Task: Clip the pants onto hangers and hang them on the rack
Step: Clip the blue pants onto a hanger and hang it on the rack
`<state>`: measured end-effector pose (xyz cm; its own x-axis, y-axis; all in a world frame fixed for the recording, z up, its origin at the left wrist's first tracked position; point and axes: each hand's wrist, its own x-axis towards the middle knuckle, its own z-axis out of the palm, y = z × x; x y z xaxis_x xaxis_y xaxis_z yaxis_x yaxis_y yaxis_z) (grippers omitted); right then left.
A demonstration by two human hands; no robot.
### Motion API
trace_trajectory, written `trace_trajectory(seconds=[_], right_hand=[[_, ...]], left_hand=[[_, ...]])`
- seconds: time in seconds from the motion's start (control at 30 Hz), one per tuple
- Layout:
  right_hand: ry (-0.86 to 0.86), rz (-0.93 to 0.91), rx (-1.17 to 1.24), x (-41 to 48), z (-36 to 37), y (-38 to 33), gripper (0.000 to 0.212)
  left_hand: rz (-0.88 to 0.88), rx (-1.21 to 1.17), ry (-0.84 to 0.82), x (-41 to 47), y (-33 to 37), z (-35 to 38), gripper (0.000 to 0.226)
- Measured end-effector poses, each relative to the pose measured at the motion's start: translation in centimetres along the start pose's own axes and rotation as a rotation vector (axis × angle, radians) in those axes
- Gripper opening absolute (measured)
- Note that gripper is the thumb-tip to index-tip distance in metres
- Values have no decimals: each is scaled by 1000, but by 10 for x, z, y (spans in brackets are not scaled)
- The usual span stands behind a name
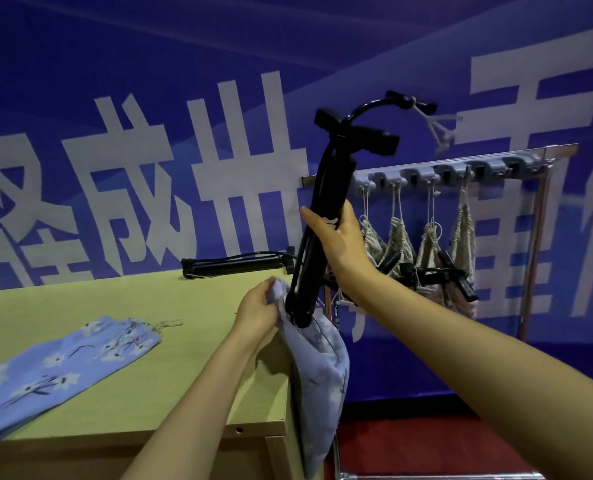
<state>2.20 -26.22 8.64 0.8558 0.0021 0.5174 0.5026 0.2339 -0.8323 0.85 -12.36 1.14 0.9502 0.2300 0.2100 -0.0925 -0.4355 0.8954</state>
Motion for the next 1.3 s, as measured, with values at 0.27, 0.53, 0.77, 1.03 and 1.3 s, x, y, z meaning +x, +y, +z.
trace_trajectory(seconds=[0.27, 0.53, 0.77, 1.03, 1.3], right_hand=[[39, 4, -69, -20, -17, 19, 42], [-26, 308, -279, -24, -57, 68, 43], [-548, 417, -941, -24, -97, 56, 76], [-769, 381, -1235, -24, -111, 15, 23], [-802, 747, -896, -24, -114, -38, 32]], left_hand=[[139, -257, -191, -9, 43, 29, 49], [162, -504, -183, 0, 69, 51, 59], [44, -613, -168, 10, 38, 49, 59], [6, -595, -131, 13, 29, 53, 62], [-4, -703, -199, 16, 46, 59, 51]])
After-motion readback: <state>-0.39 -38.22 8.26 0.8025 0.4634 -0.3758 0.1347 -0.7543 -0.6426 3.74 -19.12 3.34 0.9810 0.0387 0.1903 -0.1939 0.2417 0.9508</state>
